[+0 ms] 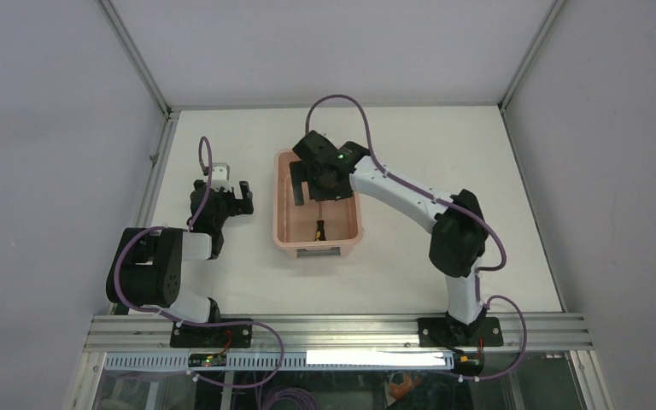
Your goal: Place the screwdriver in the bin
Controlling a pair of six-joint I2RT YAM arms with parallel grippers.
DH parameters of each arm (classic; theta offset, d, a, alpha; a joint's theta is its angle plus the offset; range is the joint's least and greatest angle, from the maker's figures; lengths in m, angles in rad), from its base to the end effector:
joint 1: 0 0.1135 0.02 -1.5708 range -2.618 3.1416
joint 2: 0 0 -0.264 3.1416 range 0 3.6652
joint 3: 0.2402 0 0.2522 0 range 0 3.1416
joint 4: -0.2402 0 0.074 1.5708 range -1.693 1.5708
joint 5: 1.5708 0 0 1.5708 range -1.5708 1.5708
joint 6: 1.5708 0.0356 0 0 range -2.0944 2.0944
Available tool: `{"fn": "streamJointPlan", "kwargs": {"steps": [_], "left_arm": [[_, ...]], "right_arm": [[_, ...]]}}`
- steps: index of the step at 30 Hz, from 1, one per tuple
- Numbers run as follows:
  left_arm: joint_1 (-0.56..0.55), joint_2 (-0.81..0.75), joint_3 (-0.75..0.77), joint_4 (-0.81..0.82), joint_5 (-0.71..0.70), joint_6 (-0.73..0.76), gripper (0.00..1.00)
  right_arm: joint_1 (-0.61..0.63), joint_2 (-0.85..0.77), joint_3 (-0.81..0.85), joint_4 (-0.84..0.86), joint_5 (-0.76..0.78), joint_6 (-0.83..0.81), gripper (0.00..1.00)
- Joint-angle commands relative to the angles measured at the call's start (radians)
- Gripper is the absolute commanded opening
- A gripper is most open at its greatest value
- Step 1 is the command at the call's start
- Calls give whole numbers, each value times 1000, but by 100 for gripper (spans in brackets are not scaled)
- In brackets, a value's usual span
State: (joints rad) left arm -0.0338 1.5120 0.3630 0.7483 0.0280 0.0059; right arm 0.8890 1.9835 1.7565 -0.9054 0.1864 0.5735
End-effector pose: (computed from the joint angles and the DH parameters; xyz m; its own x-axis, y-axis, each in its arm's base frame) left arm 0.2602 -0.0098 0.1354 -0.3895 0.0191 -0.9208 0.0619 0.9981 -0.0055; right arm 0.2725 0.3253 0.2600 -0.8664 -0.2214 -0.4476 -0.2897 0.9529 0.0894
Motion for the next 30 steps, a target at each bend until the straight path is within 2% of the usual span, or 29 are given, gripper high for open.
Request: {"fn": "streamJointPlan", "kwargs": {"steps": [1,6,11,16,22,26,30], "left_arm": [[-10,-5,17,62,8,-15,99],[-10,-4,17,63,9,-15,99],[-10,-5,18,62,9,-15,99],[-10,-5,17,62,9,-15,99],[-11,-4,18,62,9,-15,99],[-10,-5,18,62,8,-15,99],[-10,-5,18,63,8,-15,99]], "right_arm": [[3,-165,134,-88,8,-116,99],[-20,-315,109,-47,-12,-230,99],[-98,-484,-55,32,11,-304,99],[-279,-652,-305,95,7,-301,99],[-472,-833,-697,302,13,-317,99],[-539,-922,-930,485,6,-279,99],[-550,-944,-1057,578,26,-199,99]]}}
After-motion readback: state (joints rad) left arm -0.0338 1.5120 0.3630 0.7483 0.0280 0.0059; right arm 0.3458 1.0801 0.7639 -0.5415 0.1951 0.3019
